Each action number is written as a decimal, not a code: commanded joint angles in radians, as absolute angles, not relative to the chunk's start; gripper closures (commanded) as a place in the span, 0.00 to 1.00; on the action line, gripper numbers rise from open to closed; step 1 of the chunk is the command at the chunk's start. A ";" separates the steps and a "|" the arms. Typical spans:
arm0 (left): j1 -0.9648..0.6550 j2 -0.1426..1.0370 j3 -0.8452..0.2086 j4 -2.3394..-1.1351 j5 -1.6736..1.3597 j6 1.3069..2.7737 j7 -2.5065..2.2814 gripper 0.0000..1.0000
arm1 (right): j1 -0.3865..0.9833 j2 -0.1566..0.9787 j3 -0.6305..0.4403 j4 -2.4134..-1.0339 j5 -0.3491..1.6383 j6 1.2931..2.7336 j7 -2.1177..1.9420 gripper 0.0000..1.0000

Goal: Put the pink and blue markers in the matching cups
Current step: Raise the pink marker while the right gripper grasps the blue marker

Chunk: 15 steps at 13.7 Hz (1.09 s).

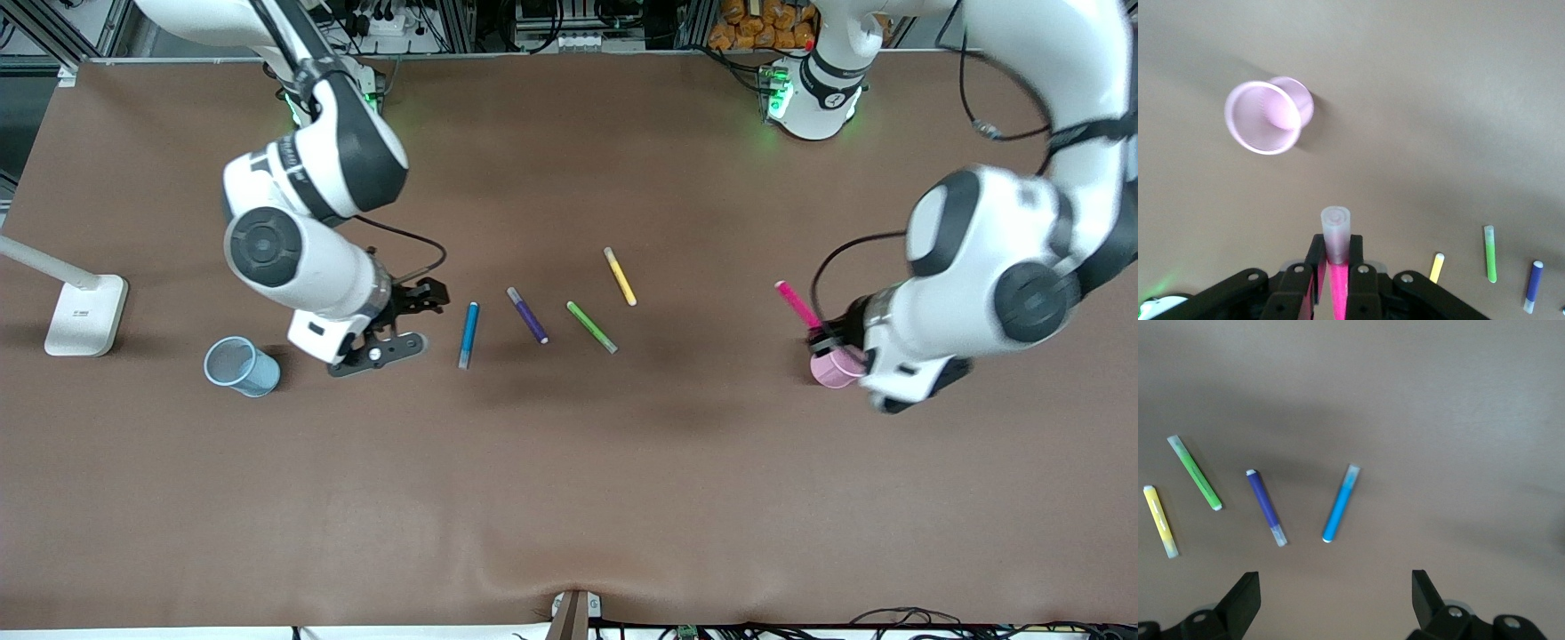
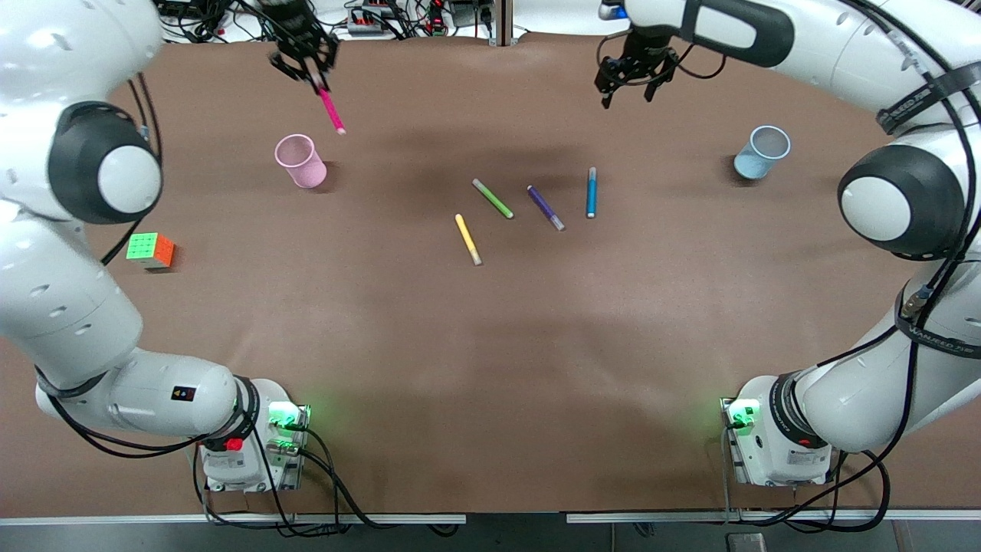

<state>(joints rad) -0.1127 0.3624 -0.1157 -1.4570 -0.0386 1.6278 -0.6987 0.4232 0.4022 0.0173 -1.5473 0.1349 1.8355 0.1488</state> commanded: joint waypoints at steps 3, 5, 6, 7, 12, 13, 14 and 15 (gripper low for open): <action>-0.106 0.313 -0.115 -1.445 0.057 1.552 -0.678 1.00 | 0.455 0.521 0.014 -1.511 0.150 2.026 0.195 0.00; -0.103 0.302 -0.114 -1.445 0.077 1.549 -0.675 1.00 | 0.483 0.540 0.015 -1.516 0.160 2.107 0.187 0.00; -0.106 0.304 -0.114 -1.445 0.103 1.549 -0.670 1.00 | 0.495 0.545 0.014 -1.519 0.160 2.102 0.198 0.00; -0.107 0.302 -0.124 -1.447 0.151 1.543 -0.660 1.00 | 0.497 0.542 0.014 -1.526 0.158 2.074 0.199 0.00; -0.126 0.307 -0.129 -1.447 0.221 1.523 -0.647 1.00 | 0.448 0.561 0.009 -1.522 0.150 1.942 0.215 0.00; -0.129 0.305 -0.139 -1.447 0.219 1.522 -0.649 1.00 | 0.446 0.572 0.009 -1.522 0.152 1.948 0.233 0.00; -0.141 0.307 -0.159 -1.448 0.221 1.519 -0.660 1.00 | 0.443 0.590 0.009 -1.522 0.156 1.960 0.238 0.00; -0.149 0.307 -0.161 -1.451 0.221 1.506 -0.672 1.00 | 0.433 0.598 0.009 -1.522 0.158 1.986 0.239 0.00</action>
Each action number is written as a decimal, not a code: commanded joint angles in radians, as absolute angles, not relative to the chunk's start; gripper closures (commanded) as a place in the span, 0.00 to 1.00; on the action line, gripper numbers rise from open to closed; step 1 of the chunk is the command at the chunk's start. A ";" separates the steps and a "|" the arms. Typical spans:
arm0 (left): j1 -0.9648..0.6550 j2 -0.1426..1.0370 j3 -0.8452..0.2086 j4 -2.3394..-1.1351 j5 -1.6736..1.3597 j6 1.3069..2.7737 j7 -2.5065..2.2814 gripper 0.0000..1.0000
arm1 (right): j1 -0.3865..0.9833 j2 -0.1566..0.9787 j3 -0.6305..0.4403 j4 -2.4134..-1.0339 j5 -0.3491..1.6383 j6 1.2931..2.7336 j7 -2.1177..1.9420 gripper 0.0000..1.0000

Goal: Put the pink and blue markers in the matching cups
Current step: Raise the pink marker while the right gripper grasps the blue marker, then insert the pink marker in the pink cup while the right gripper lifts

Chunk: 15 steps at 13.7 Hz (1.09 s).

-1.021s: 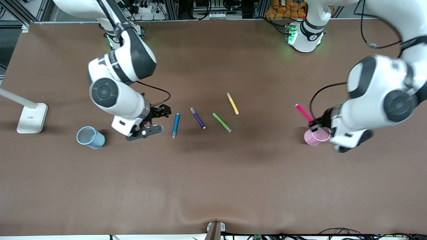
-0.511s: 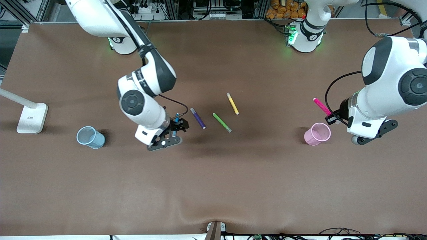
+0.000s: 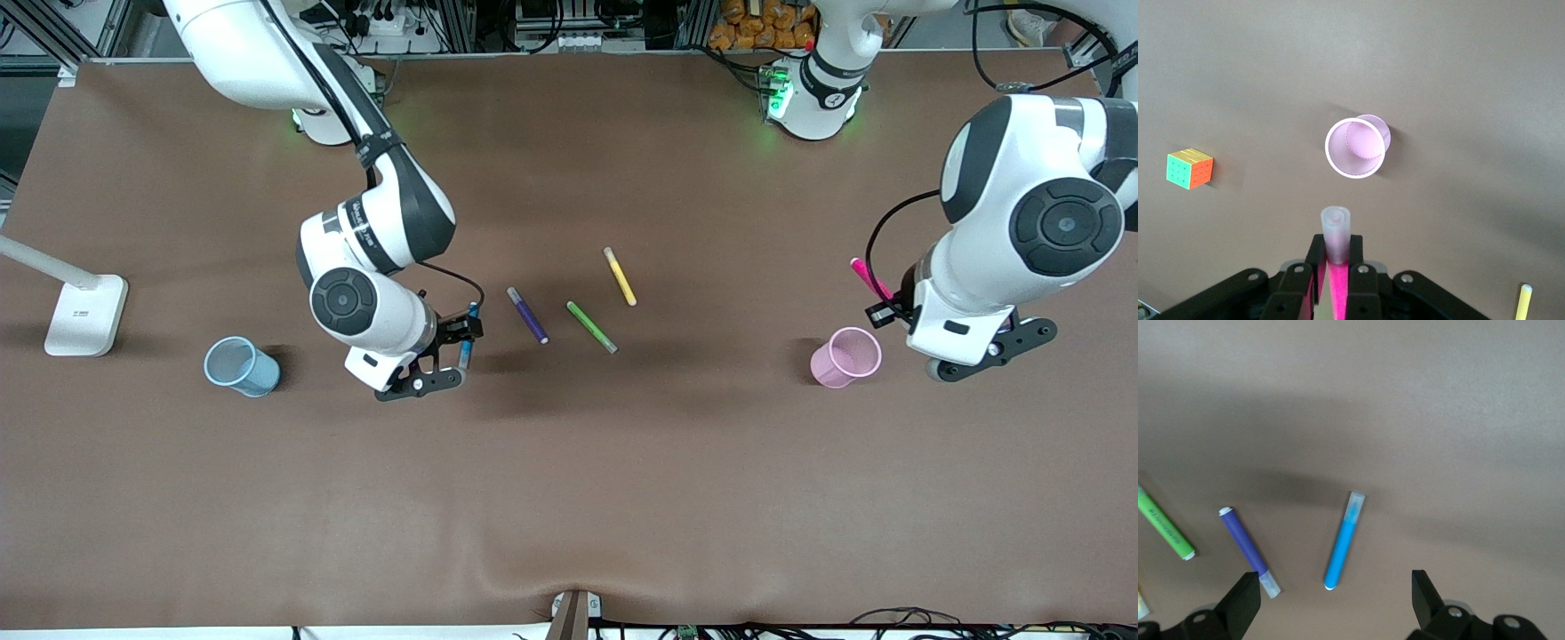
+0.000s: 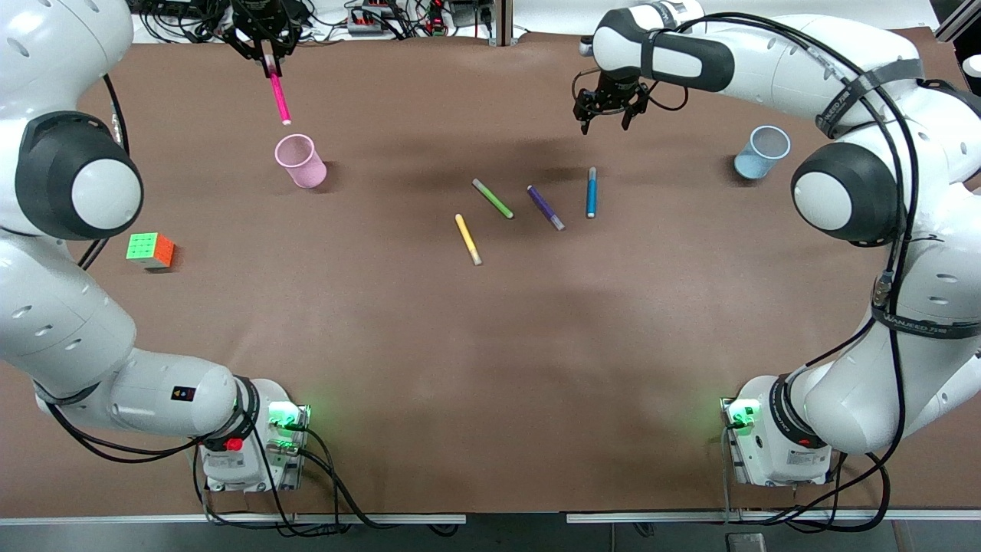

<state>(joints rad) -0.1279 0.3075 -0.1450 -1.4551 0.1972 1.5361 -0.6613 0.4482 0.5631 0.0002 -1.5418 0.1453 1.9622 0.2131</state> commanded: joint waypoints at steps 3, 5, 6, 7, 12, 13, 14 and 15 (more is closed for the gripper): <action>-0.146 0.296 -0.164 -1.450 0.221 1.500 -0.693 1.00 | 0.426 0.614 0.008 -1.546 0.156 2.057 0.245 0.00; -0.135 0.288 -0.158 -1.450 0.224 1.500 -0.698 1.00 | 0.429 0.614 0.006 -1.586 0.149 2.120 0.265 0.00; -0.133 0.276 -0.156 -1.451 0.253 1.500 -0.696 1.00 | 0.436 0.614 0.006 -1.617 0.147 2.166 0.271 0.00; -0.133 0.270 -0.156 -1.456 0.291 1.500 -0.703 1.00 | 0.442 0.617 0.003 -1.637 0.147 2.202 0.309 0.00; -0.133 0.291 -0.158 -1.462 0.374 1.502 -0.822 1.00 | 0.472 0.653 0.005 -1.670 0.109 2.243 0.489 0.00; -0.133 0.302 -0.156 -1.462 0.382 1.502 -0.840 1.00 | 0.485 0.653 0.005 -1.701 0.109 2.264 0.489 0.00; -0.129 0.305 -0.153 -1.463 0.387 1.505 -0.860 1.00 | 0.500 0.647 0.005 -1.748 0.107 2.325 0.489 0.00; -0.120 0.317 -0.153 -1.462 0.396 1.512 -0.885 1.00 | 0.502 0.644 0.003 -1.788 0.107 2.385 0.486 0.00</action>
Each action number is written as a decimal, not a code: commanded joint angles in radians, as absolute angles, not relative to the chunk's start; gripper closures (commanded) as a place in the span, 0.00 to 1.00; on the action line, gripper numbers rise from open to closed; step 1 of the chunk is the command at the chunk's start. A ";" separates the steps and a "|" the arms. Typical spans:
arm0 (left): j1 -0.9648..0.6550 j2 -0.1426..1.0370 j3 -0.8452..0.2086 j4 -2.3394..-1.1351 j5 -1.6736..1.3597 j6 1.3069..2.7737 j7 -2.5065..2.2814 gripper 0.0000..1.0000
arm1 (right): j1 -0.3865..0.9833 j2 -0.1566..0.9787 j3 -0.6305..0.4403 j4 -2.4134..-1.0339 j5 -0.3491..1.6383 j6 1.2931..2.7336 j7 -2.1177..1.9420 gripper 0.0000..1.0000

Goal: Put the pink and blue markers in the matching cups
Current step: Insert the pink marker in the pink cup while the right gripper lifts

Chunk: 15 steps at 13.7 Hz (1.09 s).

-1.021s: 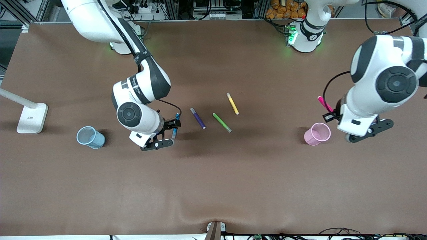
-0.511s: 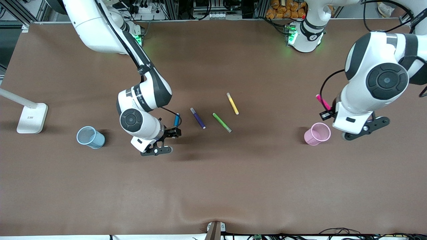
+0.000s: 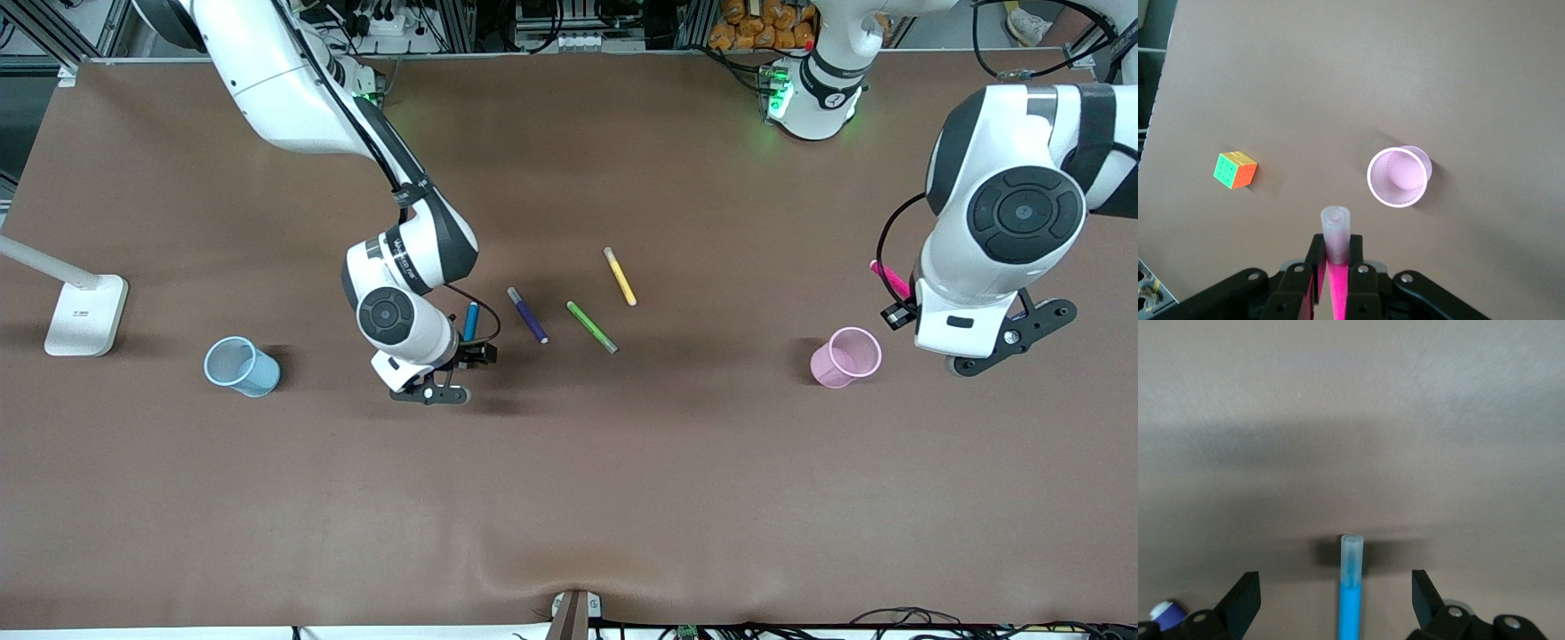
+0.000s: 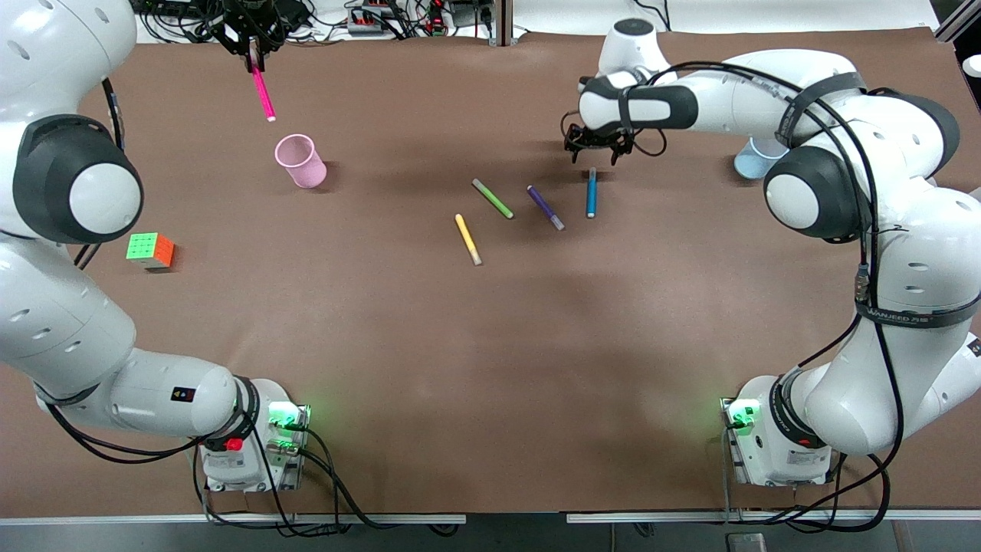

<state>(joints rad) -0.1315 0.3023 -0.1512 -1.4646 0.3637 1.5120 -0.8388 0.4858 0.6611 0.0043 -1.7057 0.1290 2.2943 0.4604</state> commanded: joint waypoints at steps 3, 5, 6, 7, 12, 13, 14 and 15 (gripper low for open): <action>-0.117 0.353 -0.152 -1.462 0.411 1.532 -0.997 1.00 | 0.503 0.646 0.003 -1.815 0.106 2.408 0.474 0.00; -0.129 0.400 -0.153 -1.460 0.474 1.534 -1.148 1.00 | 0.514 0.646 0.003 -1.827 0.106 2.411 0.463 0.00; -0.133 0.426 -0.153 -1.457 0.501 1.534 -1.214 1.00 | 0.514 0.646 0.005 -1.825 0.106 2.410 0.462 0.00; -0.140 0.449 -0.155 -1.456 0.515 1.534 -1.257 1.00 | 0.514 0.644 0.005 -1.825 0.106 2.407 0.462 0.00; -0.164 0.540 -0.155 -1.454 0.609 1.585 -1.415 1.00 | 0.514 0.643 0.005 -1.825 0.106 2.408 0.462 0.13; -0.190 0.560 -0.155 -1.460 0.652 1.583 -1.469 1.00 | 0.512 0.641 0.003 -1.824 0.106 2.408 0.459 0.33; -0.198 0.571 -0.156 -1.462 0.678 1.582 -1.512 1.00 | 0.511 0.635 0.005 -1.825 0.104 2.407 0.457 0.72; -0.199 0.571 -0.158 -1.462 0.681 1.582 -1.528 1.00 | 0.506 0.632 0.003 -1.824 0.104 2.405 0.443 1.00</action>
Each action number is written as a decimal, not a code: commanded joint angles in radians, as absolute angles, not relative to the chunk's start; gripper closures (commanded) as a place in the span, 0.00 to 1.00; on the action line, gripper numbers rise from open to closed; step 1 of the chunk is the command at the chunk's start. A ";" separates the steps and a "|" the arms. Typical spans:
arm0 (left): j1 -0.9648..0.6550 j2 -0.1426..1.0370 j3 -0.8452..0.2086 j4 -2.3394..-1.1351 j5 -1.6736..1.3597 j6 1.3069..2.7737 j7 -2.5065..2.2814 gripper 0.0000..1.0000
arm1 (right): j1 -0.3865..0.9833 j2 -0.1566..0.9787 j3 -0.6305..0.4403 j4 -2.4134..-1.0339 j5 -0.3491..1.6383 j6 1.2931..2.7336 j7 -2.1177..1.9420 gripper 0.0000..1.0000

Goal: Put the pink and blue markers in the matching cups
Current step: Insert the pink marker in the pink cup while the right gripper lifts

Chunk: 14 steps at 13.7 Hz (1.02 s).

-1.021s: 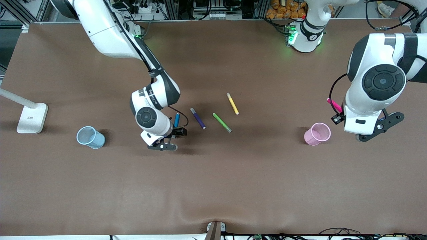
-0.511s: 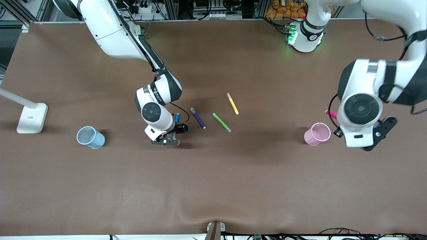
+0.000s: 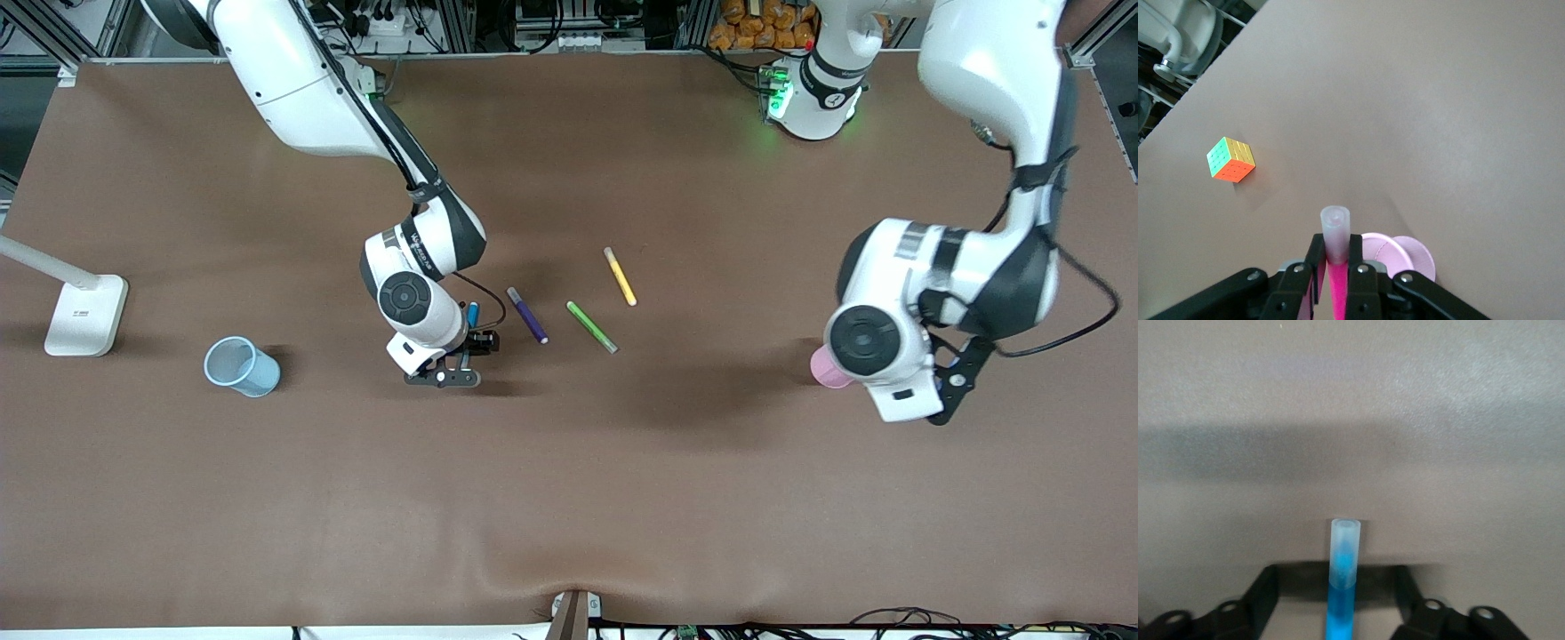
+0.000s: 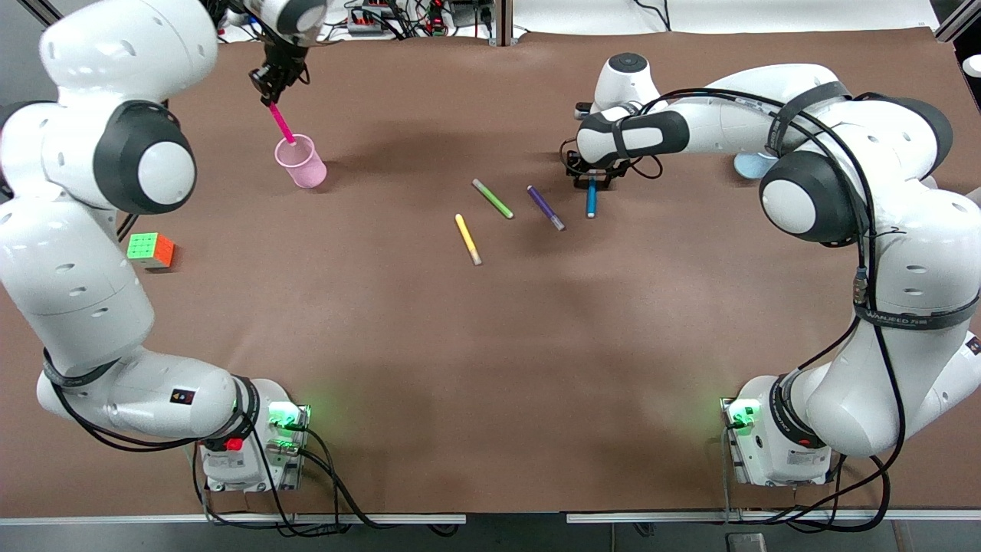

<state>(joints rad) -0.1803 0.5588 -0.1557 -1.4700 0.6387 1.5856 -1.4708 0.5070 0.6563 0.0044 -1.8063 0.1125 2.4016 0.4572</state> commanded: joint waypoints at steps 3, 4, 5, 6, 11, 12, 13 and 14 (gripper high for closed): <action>-0.201 0.586 -0.158 -1.456 0.701 1.586 -1.543 1.00 | 0.497 0.630 0.005 -1.824 0.106 2.404 0.416 1.00; -0.201 0.598 -0.156 -1.456 0.704 1.588 -1.567 1.00 | 0.497 0.630 0.005 -1.824 0.106 2.404 0.416 1.00; -0.199 0.600 -0.158 -1.456 0.722 1.588 -1.572 1.00 | 0.497 0.630 0.005 -1.824 0.104 2.402 0.414 1.00; -0.198 0.600 -0.160 -1.462 0.727 1.588 -1.572 1.00 | 0.497 0.629 0.005 -1.822 0.106 2.399 0.413 1.00; -0.195 0.611 -0.160 -1.479 0.727 1.601 -1.577 1.00 | 0.425 0.586 0.008 -1.796 0.112 2.347 0.251 1.00; -0.193 0.615 -0.160 -1.482 0.727 1.603 -1.577 1.00 | 0.407 0.577 0.011 -1.775 0.118 2.303 0.194 1.00; -0.192 0.615 -0.160 -1.483 0.727 1.603 -1.580 1.00 | 0.387 0.566 0.017 -1.760 0.132 2.274 0.151 1.00; -0.190 0.623 -0.160 -1.483 0.727 1.603 -1.585 1.00 | 0.380 0.546 0.023 -1.756 0.153 2.264 0.120 1.00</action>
<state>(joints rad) -0.1948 0.6194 -0.1538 -1.4747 0.7029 1.5947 -1.5545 0.4122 0.5947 -0.0043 -1.7610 0.1219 2.3077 0.1880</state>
